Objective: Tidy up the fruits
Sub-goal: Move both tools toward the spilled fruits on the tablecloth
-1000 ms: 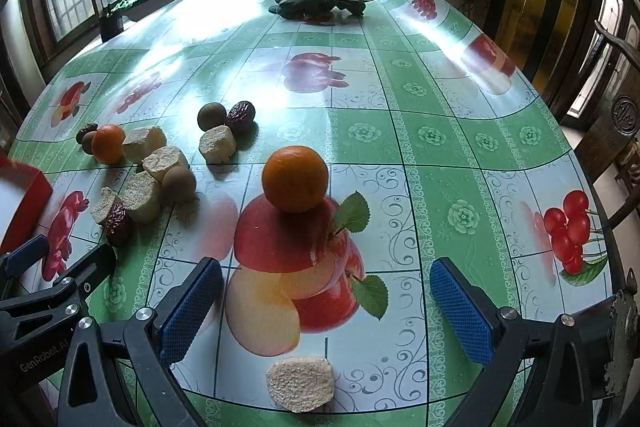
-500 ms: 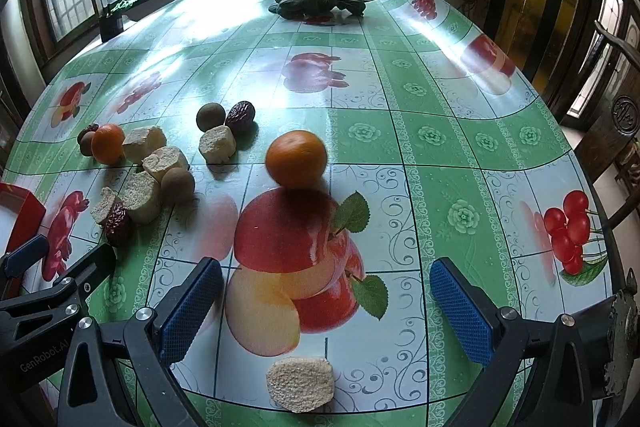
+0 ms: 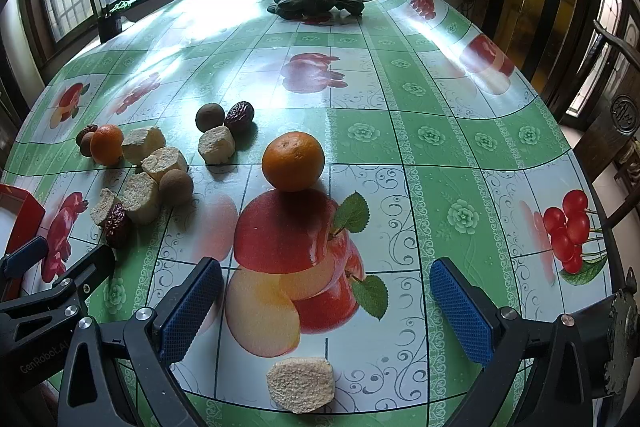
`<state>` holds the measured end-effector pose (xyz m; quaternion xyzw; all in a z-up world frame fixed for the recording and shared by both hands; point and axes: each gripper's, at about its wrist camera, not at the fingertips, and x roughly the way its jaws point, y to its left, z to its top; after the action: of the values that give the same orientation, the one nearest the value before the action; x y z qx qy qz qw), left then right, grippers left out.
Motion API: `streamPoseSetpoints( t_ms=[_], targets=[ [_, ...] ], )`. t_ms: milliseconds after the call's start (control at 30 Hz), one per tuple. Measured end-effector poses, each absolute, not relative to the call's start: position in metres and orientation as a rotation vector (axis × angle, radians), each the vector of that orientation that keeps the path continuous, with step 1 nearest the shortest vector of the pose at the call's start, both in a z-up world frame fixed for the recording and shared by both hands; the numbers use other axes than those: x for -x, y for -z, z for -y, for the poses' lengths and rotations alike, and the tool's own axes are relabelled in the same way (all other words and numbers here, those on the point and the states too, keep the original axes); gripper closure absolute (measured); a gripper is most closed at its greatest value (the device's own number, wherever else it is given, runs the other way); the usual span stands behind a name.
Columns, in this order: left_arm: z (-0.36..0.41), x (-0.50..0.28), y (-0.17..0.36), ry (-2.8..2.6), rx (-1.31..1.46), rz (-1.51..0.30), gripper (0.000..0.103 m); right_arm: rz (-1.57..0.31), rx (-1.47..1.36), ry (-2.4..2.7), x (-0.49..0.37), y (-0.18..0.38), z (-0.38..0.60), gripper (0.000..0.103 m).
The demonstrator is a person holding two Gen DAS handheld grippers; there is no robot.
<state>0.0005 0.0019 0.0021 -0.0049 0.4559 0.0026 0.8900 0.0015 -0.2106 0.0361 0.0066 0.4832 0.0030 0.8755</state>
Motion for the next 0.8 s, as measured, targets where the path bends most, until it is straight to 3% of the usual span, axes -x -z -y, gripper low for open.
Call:
streamPoseSetpoints(
  t_ms=[333, 467, 700, 800],
  targets=[
    [-0.006, -0.001, -0.004, 0.048, -0.015, -1.002, 0.000, -1.012, 0.018, -0.083, 0.005, -0.038, 0.208, 0.000],
    [-0.016, 0.010, -0.010, 0.089, 0.031, -1.017, 0.001, -1.007, 0.027, -0.155, 0.019, -0.043, 0.209, 0.015],
    [-0.018, 0.022, -0.024, 0.109, 0.046, -0.958, 0.001, -0.930, 0.004, -0.209, 0.041, -0.064, 0.215, 0.018],
    [-0.016, 0.016, -0.025, 0.136, 0.067, -0.980, 0.001, -0.923, -0.004, -0.232, 0.046, -0.068, 0.216, 0.030]
  ],
)
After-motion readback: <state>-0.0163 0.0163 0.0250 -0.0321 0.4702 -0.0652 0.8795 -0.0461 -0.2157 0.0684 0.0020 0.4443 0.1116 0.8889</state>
